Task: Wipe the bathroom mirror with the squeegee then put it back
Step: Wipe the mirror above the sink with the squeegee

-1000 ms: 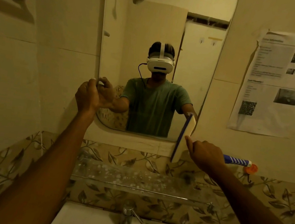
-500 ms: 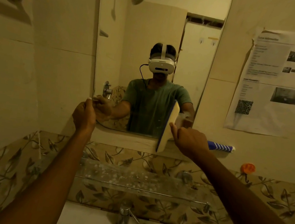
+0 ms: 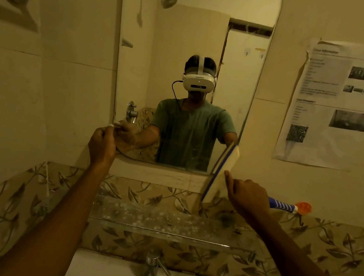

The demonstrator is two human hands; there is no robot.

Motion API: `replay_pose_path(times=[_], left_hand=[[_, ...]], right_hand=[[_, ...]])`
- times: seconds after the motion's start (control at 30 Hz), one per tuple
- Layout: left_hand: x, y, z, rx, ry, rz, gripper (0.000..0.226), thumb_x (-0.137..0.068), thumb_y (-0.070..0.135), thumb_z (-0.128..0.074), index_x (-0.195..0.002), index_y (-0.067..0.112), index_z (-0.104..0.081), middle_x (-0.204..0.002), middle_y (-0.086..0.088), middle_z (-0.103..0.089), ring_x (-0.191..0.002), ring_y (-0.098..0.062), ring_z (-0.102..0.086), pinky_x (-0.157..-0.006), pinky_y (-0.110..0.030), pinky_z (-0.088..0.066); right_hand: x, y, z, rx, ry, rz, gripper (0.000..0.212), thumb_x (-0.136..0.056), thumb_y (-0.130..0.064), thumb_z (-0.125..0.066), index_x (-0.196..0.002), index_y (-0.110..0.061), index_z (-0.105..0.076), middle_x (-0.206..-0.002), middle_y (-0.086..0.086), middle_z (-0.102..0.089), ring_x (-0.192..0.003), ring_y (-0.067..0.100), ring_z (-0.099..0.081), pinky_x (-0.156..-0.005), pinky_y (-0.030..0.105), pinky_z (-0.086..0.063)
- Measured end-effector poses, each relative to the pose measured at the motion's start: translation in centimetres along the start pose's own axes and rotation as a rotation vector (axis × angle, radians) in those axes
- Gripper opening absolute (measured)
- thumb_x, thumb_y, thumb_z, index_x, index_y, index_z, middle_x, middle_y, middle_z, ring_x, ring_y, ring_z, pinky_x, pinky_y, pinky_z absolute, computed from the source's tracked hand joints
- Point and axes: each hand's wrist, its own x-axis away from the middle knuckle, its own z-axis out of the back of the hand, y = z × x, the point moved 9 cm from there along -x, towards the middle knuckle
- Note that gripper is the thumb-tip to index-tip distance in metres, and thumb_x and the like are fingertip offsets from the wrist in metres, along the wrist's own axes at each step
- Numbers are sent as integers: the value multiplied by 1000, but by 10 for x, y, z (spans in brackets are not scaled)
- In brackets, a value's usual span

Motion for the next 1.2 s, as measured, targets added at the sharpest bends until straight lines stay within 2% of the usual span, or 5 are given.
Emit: replay_pose_path(times=[0.23, 0.47, 0.73, 1.0, 1.2], left_hand=[[30, -52, -16, 235, -89, 209, 27, -96, 34, -53, -106, 9, -54, -94, -9, -61, -68, -19, -61, -53, -34, -53], [41, -54, -28, 345, -46, 290, 43, -92, 35, -52, -119, 3, -55, -115, -17, -65, -94, -31, -67, -61, -38, -58], [38, -59, -30, 416, -38, 323, 36, -88, 39, -49, -100, 13, -70, -103, -13, -71, -92, -29, -69, -67, -38, -57], [40, -51, -30, 494, -152, 303, 28, -97, 31, -41, -86, 16, -62, -84, -6, -66, -74, -18, -64, -65, -31, -51], [42, -48, -31, 503, -281, 324, 23, -99, 26, -41, -89, 17, -59, -88, -3, -62, -82, -18, -62, -80, -33, -51]], right_hand=[[-4, -84, -24, 88, -83, 251, 51, -102, -54, -18, -72, -24, -45, -55, -6, -45, -47, 11, -45, -47, 25, -36], [-12, -114, -29, 121, -64, 347, 51, -102, -52, -22, -73, -22, -49, -57, -4, -44, -48, 12, -45, -47, 25, -36], [-19, -96, -36, 294, -113, 374, 52, -102, -37, -40, -149, -30, -19, -97, 9, -62, -70, 20, -59, -53, 31, -46], [-12, -15, -33, 135, -150, 45, 65, -98, -60, -10, -68, -21, -52, -63, -1, -56, -59, 17, -58, -62, 29, -49], [-8, -10, -26, 146, -88, 35, 67, -96, -62, -8, -62, -22, -50, -56, -3, -52, -51, 14, -54, -56, 26, -45]])
